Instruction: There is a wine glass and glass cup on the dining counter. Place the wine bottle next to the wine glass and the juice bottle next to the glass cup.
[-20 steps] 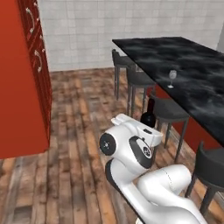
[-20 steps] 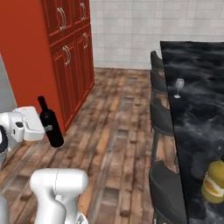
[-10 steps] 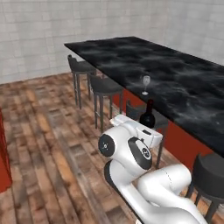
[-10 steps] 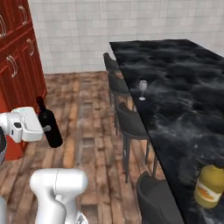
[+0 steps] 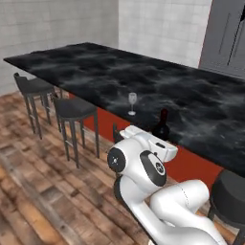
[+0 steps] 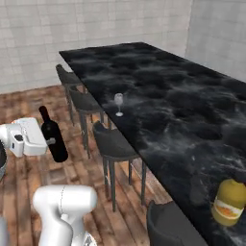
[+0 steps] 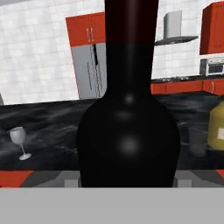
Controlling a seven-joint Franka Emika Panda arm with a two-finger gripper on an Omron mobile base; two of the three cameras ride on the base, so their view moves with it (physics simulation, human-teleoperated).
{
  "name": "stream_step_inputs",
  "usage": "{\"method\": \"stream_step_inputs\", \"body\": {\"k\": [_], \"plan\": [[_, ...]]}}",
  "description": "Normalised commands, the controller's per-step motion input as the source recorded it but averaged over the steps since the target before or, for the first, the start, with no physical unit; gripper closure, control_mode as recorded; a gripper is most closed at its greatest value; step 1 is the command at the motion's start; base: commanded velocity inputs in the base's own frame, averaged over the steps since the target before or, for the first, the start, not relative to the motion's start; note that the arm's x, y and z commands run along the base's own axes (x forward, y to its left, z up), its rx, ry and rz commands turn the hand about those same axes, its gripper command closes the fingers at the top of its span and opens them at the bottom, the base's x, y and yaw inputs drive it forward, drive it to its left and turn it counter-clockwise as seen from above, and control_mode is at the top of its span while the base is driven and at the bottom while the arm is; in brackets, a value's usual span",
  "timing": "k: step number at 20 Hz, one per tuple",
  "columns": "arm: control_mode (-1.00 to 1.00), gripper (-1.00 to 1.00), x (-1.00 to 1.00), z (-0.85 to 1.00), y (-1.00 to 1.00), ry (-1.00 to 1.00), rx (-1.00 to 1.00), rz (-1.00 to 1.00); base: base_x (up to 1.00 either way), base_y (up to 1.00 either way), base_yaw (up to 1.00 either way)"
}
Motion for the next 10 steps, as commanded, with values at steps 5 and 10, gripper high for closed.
{"method": "stream_step_inputs", "body": {"k": [5, 10], "plan": [[1.0, 1.0, 0.0, 0.0, 0.0, 0.0, 0.0, 0.0, 0.48, 0.34, -0.62], [1.0, 1.0, 0.0, 0.0, 0.0, 0.0, 0.0, 0.0, 0.38, 0.4, -0.59]]}}
